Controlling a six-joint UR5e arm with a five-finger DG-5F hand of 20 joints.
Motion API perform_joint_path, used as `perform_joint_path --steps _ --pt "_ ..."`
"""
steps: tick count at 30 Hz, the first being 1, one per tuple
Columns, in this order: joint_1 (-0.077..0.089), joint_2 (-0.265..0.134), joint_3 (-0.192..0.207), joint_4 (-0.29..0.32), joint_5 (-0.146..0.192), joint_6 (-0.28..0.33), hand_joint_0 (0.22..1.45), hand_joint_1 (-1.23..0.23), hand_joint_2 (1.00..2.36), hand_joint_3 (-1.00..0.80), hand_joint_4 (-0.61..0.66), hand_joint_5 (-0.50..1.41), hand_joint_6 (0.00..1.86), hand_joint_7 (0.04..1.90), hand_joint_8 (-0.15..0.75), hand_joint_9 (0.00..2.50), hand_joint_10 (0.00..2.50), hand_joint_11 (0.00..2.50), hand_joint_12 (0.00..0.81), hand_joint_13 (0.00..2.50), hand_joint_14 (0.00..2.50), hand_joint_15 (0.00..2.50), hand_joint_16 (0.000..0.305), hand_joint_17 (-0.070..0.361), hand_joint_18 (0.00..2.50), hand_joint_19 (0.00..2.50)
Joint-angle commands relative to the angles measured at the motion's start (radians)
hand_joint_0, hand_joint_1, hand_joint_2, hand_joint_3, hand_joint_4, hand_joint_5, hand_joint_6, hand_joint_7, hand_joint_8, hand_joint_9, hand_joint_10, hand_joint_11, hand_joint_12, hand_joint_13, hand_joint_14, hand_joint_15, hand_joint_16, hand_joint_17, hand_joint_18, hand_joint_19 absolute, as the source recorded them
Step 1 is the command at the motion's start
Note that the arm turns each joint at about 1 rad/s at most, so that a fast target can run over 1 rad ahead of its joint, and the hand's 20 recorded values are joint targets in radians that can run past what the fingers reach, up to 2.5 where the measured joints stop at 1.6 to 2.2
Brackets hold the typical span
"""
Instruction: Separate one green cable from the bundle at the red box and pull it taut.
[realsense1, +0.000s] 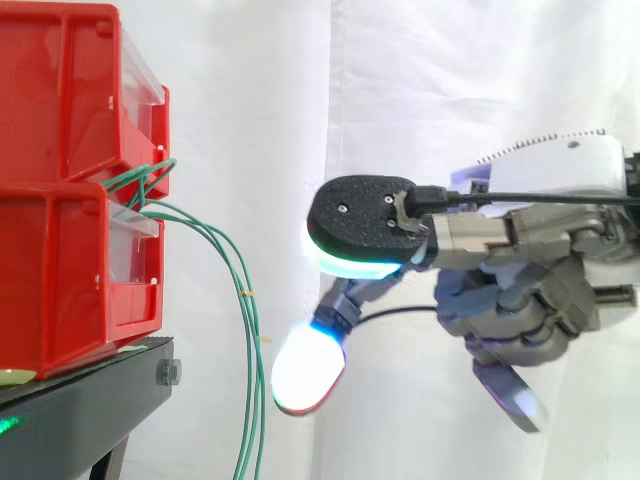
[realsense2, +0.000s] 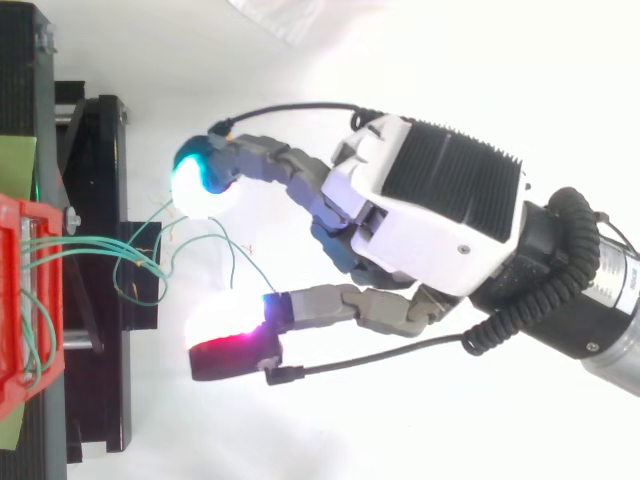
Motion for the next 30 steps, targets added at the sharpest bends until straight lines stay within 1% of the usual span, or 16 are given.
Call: perform_joint_path --steps 1,3,5,7,8,9,12,13,16,17,19,20,22,27,28,30 --pt "-0.017 -0.001 0.002 0.047 -0.036 -0.081 0.37 -0.41 1.0 -0.5 0.31 -0.14 0.5 0.7 0.356 1.45 2.5 1.29 0.496 1.51 1.48 1.3 0.1 0.226 1.67 0.67" --pt "-0.023 0.001 0.015 0.081 -0.047 -0.103 0.36 -0.44 1.0 -0.5 0.29 -0.15 0.5 0.7 0.378 1.22 2.5 1.36 0.498 1.34 1.6 1.24 0.101 0.226 1.51 0.67" --pt "-0.024 -0.001 0.019 0.104 -0.047 -0.115 0.36 -0.49 1.0 -0.5 0.29 -0.15 0.5 0.69 0.392 1.12 2.5 1.37 0.499 1.27 1.63 1.21 0.1 0.226 1.44 0.67" --pt "-0.026 -0.001 0.022 0.153 -0.047 -0.133 0.35 -0.53 1.0 -0.5 0.29 -0.15 0.5 0.7 0.406 1.03 2.5 1.37 0.499 1.21 1.67 1.19 0.101 0.227 1.38 0.67" --pt "-0.026 0.001 0.025 0.185 -0.047 -0.152 0.36 -0.57 1.0 -0.5 0.29 -0.14 0.5 0.71 0.411 1.0 2.5 1.39 0.499 1.18 1.67 1.19 0.1 0.226 1.34 0.67" --pt "-0.021 -0.001 0.027 0.279 -0.044 -0.216 0.36 -0.62 1.0 -0.5 0.3 -0.14 0.5 0.74 0.408 0.96 2.5 1.36 0.496 1.17 1.66 1.19 0.099 0.224 1.31 0.67" --pt "-0.014 -0.001 0.025 0.365 -0.033 -0.258 0.37 -0.68 1.0 -0.5 0.33 -0.12 0.5 0.8 0.411 0.95 2.5 1.35 0.484 1.16 1.62 1.21 0.098 0.221 1.28 0.67" --pt "-0.011 -0.001 0.027 0.378 -0.029 -0.261 0.37 -0.69 1.0 -0.5 0.33 -0.11 0.5 0.81 0.41 0.95 2.5 1.35 0.482 1.16 1.61 1.2 0.098 0.22 1.27 0.67" --pt "-0.007 -0.001 0.025 0.394 -0.012 -0.259 0.37 -0.71 1.0 -0.5 0.36 -0.11 0.5 0.85 0.409 0.95 2.5 1.34 0.475 1.16 1.58 1.22 0.097 0.219 1.25 0.67" --pt "-0.003 -0.001 0.025 0.395 0.013 -0.252 0.37 -0.71 1.0 -0.5 0.35 -0.11 0.5 0.84 0.41 0.95 2.5 1.31 0.476 1.16 1.58 1.23 0.097 0.219 1.25 0.67" --pt "0.0 -0.002 0.025 0.392 0.037 -0.235 0.37 -0.7 1.0 -0.5 0.35 -0.11 0.5 0.83 0.413 0.96 2.5 1.32 0.482 1.16 1.58 1.22 0.098 0.22 1.25 0.67" --pt "0.005 -0.004 0.025 0.385 0.068 -0.21 0.36 -0.69 1.0 -0.5 0.35 -0.1 0.5 0.83 0.414 0.97 2.5 1.34 0.486 1.17 1.58 1.22 0.098 0.221 1.25 0.67" --pt "0.011 -0.004 0.021 0.374 0.091 -0.181 0.36 -0.68 1.0 -0.5 0.35 -0.1 0.5 0.83 0.416 0.99 2.5 1.35 0.49 1.18 1.55 1.23 0.099 0.223 1.25 0.67" --pt "0.023 -0.004 -0.024 0.395 0.116 -0.156 0.35 -0.62 1.0 -0.5 0.37 -0.09 0.5 0.84 0.429 1.08 2.5 1.37 0.504 1.21 1.38 1.26 0.101 0.228 1.26 0.65" --pt "0.023 -0.004 -0.024 0.395 0.116 -0.156 0.34 -0.61 1.0 -0.5 0.37 -0.09 0.5 0.84 0.428 1.08 2.5 1.35 0.505 1.22 1.38 1.26 0.101 0.227 1.26 0.66" --pt "0.028 -0.004 -0.053 0.432 0.148 -0.136 0.34 -0.59 1.0 -0.5 0.38 -0.09 0.5 0.86 0.432 1.1 2.49 1.36 0.501 1.22 1.37 1.25 0.102 0.229 1.27 0.66"
